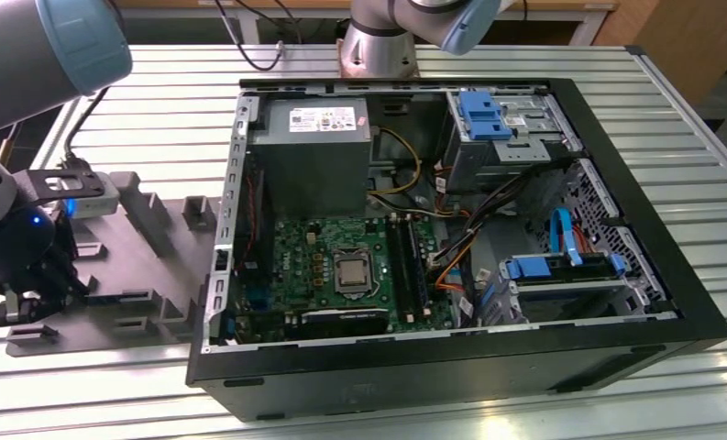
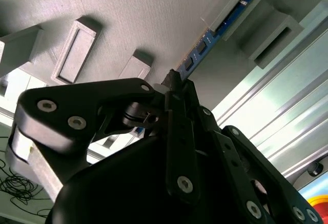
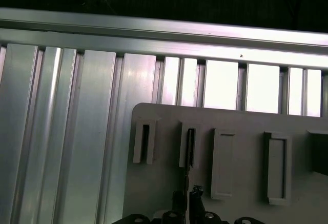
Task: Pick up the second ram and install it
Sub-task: 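Pick up the second ram and move it above second insertion slot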
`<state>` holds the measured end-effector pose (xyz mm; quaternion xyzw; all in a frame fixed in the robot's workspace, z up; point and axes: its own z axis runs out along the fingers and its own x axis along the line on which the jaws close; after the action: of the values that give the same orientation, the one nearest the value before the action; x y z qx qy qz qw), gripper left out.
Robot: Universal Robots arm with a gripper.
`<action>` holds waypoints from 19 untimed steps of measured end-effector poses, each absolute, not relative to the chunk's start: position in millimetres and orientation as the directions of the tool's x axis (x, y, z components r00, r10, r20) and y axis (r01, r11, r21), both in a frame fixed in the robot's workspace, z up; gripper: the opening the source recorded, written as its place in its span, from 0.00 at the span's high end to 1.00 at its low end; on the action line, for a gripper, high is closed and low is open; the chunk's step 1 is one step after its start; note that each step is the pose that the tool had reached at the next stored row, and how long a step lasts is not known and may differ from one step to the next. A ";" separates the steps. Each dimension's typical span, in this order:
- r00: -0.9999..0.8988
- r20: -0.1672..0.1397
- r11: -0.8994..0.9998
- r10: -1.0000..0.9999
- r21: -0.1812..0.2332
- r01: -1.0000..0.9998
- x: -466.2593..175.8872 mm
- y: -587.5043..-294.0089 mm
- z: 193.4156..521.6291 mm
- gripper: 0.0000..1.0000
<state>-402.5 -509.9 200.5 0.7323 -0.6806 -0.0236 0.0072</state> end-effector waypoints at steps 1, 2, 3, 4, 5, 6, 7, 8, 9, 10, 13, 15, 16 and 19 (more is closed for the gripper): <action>0.073 -0.025 -0.074 -0.997 0.043 -0.996 -402.4 -510.0 200.5 0.81; 0.073 -0.025 -0.074 -0.997 0.043 -0.996 -402.4 -509.9 200.5 0.81; 0.073 -0.025 -0.074 -0.997 0.043 -0.996 -402.4 -509.9 200.5 0.81; 0.073 -0.025 -0.074 -0.997 0.043 -0.996 -402.3 -509.9 200.5 0.82; 0.073 -0.025 -0.074 -0.997 0.043 -0.996 -402.3 -509.9 200.5 0.88; 0.073 -0.025 -0.074 -0.997 0.043 -0.996 -402.3 -509.9 200.5 0.88; 0.072 -0.025 -0.073 -0.997 0.043 -0.996 -402.3 -509.9 200.5 0.88; 0.073 -0.025 -0.074 -0.997 0.043 -0.996 -402.3 -509.9 200.5 0.88; 0.073 -0.025 -0.074 -0.997 0.043 -0.996 -402.2 -509.9 200.5 0.88; 0.073 -0.025 -0.074 -0.997 0.043 -0.996 -402.2 -509.9 200.5 0.88; 0.073 -0.025 -0.074 -0.997 0.043 -0.996 -402.1 -509.9 200.5 0.88; 0.066 -0.025 -0.067 -0.997 0.043 -0.997 -402.1 -509.9 200.5 0.88; 0.052 -0.025 -0.053 -0.998 0.043 -0.998 -402.1 -509.9 200.5 0.88; 0.002 -0.025 -0.003 -1.000 0.043 -0.999 -402.1 -509.9 200.4 0.88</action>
<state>-402.1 -509.9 200.4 0.7077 -0.7061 -0.0238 0.0065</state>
